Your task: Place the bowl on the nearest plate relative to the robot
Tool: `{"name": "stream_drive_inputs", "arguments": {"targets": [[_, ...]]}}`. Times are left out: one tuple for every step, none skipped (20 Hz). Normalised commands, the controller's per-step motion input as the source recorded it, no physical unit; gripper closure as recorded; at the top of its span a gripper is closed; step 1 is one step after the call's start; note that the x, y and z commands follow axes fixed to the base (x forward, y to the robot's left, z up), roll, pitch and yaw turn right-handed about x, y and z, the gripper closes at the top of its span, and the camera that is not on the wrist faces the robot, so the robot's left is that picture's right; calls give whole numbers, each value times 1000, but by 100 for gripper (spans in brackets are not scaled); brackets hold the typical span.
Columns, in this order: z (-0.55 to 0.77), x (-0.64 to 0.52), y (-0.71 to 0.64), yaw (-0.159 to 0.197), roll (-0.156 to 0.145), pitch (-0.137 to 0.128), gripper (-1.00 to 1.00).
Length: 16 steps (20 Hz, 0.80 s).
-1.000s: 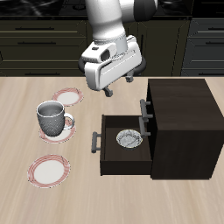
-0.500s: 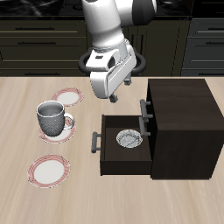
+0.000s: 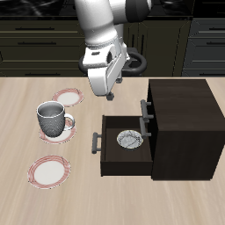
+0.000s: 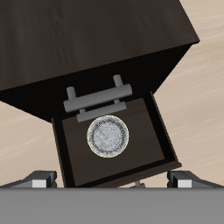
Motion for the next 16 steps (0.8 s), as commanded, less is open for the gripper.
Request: {"name": "stream_drive_inputs", "arguments": {"targets": [[6, 49, -148, 299, -5, -61, -100], [-8, 16, -184, 146, -75, -66, -100], [-33, -51, -285, 371, 25, -81, -100], [-103, -12, -50, 121, 3, 1, -100], [-26, -9, -8, 115, 41, -19, -100], [-86, -24, -30, 226, 24, -62, -100], [4, -3, 30, 23, -29, 24, -100], [-29, -53, 27, -137, 32, 65, -100], [35, -153, -4, 173, 62, -61, -100], [-21, -52, 129, 185, 124, -24, -100], [-59, -176, 140, -227, 127, 246, -100], [-9, 17, -4, 290, 84, -16, -100], [-17, 3, -33, 45, 18, 43, -100], [-97, -40, -61, -56, 15, 161, -100], [-95, 13, -24, 98, 64, 59, -100], [-185, 1, -119, 105, 9, 112, -100]]}}
